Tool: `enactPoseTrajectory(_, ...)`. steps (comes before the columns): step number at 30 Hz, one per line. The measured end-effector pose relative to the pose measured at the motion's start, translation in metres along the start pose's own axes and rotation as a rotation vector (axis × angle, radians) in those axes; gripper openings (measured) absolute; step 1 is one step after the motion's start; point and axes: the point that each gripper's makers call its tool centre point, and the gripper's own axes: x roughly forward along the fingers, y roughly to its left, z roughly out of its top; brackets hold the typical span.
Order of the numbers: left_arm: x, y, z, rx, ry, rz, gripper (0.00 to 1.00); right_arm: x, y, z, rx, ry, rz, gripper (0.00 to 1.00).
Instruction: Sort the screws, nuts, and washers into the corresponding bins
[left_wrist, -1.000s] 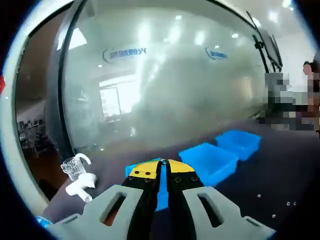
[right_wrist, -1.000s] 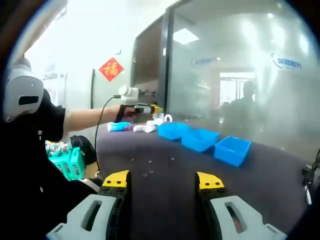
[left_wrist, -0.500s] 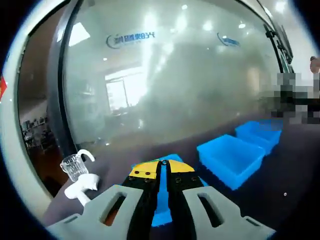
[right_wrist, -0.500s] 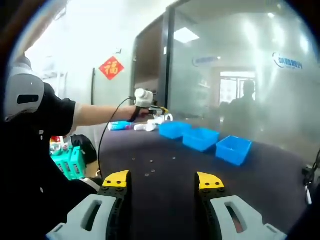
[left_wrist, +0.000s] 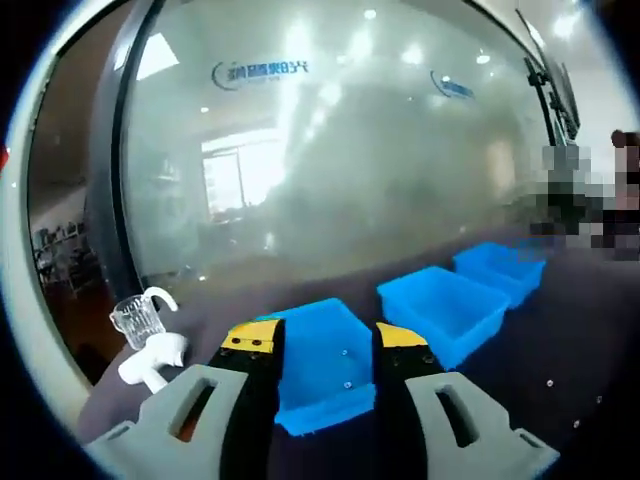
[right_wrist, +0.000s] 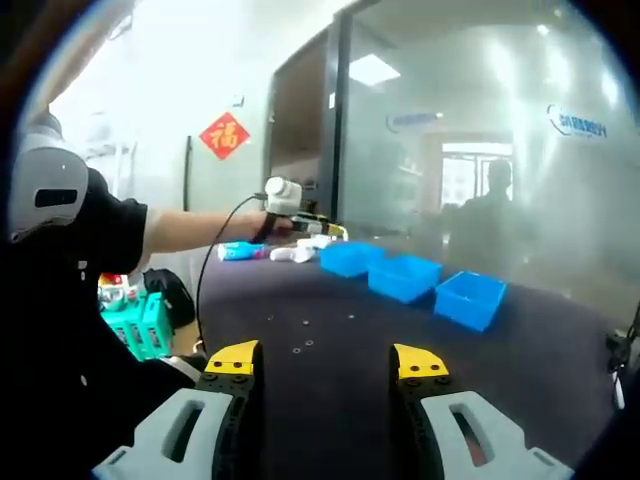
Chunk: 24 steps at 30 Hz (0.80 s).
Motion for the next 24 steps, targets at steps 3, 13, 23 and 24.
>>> enactPoseTrajectory(3,-0.010,-0.001,-0.008,0.000,0.005,-0.015,0.33,0.000,0.000,0.001,-0.001,-0.003,-0.001,0.46)
enactPoseTrajectory(13,-0.077,-0.023,-0.014,-0.092,-0.032,-0.116,0.35,-0.002,-0.006,0.000,-0.004,-0.008,-0.022,0.46)
enactPoseTrajectory(23,-0.172,-0.058,-0.015,-0.095,-0.112,-0.275,0.38,-0.005,-0.014,0.003,0.009,-0.030,-0.045,0.47)
enactPoseTrajectory(24,-0.180,-0.061,-0.016,-0.088,-0.127,-0.299,0.39,-0.005,-0.015,0.003,0.011,-0.031,-0.047,0.47)
